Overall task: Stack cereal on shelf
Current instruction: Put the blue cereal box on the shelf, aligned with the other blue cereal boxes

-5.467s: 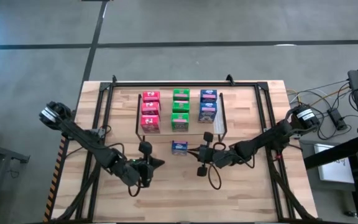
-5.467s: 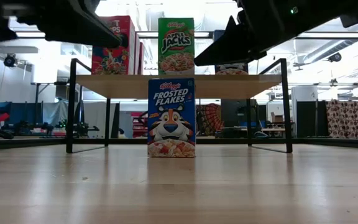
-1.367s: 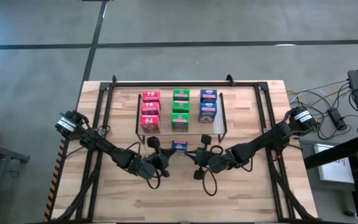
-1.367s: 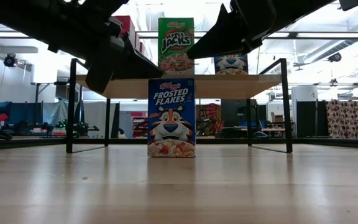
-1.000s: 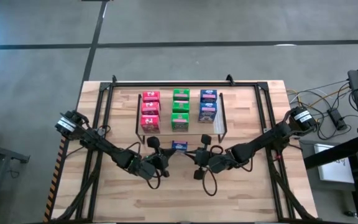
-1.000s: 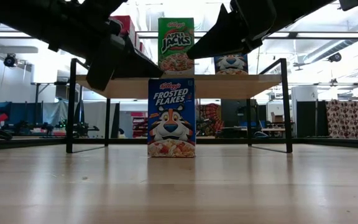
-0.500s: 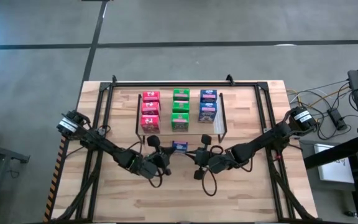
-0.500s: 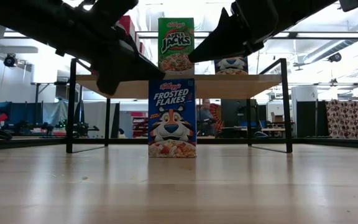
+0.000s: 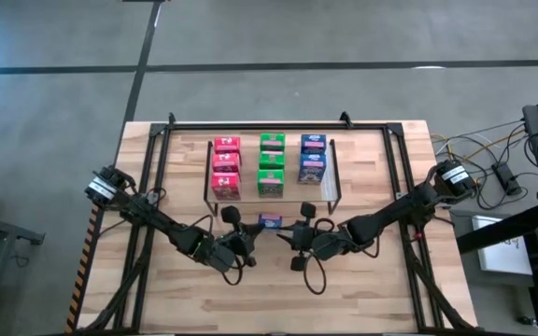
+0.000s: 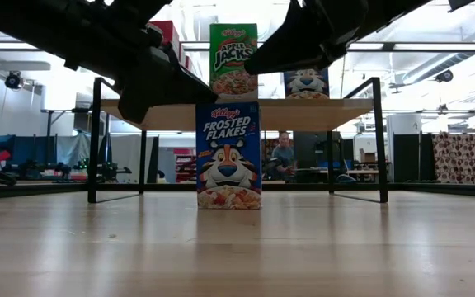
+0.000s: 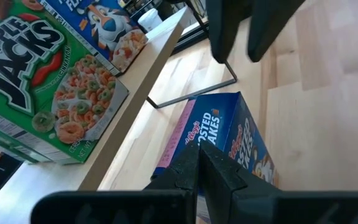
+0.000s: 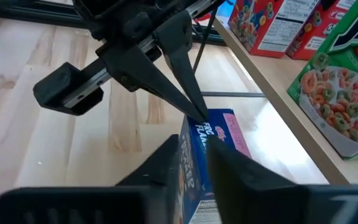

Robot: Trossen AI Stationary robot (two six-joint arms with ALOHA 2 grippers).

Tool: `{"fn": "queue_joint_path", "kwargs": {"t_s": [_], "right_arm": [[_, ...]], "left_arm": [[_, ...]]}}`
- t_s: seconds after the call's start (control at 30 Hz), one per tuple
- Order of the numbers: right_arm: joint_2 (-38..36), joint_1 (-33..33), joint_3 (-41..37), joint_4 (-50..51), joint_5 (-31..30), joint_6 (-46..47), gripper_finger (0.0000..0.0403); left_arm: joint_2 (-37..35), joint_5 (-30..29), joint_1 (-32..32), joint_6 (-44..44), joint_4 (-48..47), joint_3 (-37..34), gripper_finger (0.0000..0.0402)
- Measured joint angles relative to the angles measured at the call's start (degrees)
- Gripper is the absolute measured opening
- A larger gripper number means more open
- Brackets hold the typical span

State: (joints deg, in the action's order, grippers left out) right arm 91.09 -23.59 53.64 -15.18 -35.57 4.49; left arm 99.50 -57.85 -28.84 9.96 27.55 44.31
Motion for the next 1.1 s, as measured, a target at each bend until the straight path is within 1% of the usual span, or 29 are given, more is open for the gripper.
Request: {"fn": "queue_joint_path", "kwargs": {"t_s": [0.27,0.37,0.47,0.63,0.9,1.1], "right_arm": [[0.0,0.0,0.33,0.0,0.0,0.72,0.0192],[0.0,0.0,0.33,0.02,0.0,0.7,0.0226],[0.0,0.01,0.33,0.02,-0.01,0.59,0.025],[1.06,0.37,0.4,0.17,-0.36,0.48,0.027],[3.52,1.73,0.63,-0.04,-0.5,0.42,0.0267],[4.99,2.04,2.98,0.67,-0.58,-2.8,0.0272]], "left_arm": [[0.02,0.01,-0.04,0.0,0.02,0.02,0.0],[0.02,0.4,-0.13,-0.02,0.07,0.02,0.0],[0.02,0.98,-0.18,-0.33,0.1,0.02,0.0],[0.02,1.5,-0.28,-0.61,0.2,0.04,0.0],[0.02,1.51,-0.39,-0.63,0.15,0.04,0.0],[0.04,1.5,-0.46,-0.63,0.15,0.04,0.0]]}}
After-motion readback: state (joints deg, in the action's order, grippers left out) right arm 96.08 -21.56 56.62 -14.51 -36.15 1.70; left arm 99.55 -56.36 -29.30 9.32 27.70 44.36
